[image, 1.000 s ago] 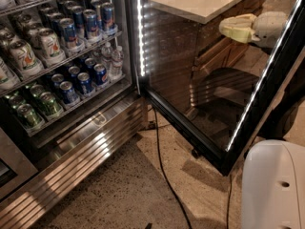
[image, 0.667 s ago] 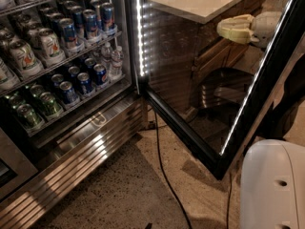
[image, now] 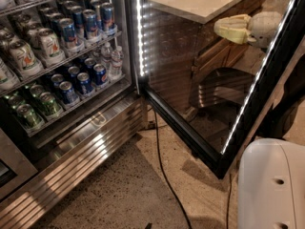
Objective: Close right fridge door
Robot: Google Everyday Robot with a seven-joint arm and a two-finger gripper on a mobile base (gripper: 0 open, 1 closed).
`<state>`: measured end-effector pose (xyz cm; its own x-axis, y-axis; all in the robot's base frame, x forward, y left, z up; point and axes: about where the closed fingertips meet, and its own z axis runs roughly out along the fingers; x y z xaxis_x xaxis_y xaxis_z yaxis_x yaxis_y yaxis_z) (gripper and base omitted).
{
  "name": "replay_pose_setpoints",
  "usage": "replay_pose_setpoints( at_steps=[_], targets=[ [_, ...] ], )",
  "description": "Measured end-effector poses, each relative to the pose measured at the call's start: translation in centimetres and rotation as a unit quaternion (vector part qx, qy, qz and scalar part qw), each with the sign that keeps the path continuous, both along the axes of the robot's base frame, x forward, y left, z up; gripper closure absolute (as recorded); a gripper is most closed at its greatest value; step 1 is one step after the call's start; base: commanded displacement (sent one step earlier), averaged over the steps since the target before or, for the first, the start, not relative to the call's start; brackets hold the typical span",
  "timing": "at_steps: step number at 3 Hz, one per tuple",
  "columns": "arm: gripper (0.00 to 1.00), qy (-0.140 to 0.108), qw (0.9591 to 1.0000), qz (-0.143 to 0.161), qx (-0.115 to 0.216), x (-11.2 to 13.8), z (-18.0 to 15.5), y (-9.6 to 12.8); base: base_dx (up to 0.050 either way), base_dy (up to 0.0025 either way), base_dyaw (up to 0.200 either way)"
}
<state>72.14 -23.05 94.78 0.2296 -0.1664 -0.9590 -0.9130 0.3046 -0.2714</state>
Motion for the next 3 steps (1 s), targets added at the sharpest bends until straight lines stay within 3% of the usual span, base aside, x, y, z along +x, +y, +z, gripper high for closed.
replay_pose_setpoints(
  at_steps=[1,2,3],
  targets=[
    [1.0,0.0,1.0,0.0,0.0,0.0,0.0,0.0,0.0,0.0,0.0],
    [1.0,0.001,0.9994,0.034,0.001,-1.0,0.7,1.8,0.0,0.0,0.0],
    [1.0,0.001,0.9994,0.034,0.001,-1.1,0.6,1.8,0.0,0.0,0.198]
  ],
)
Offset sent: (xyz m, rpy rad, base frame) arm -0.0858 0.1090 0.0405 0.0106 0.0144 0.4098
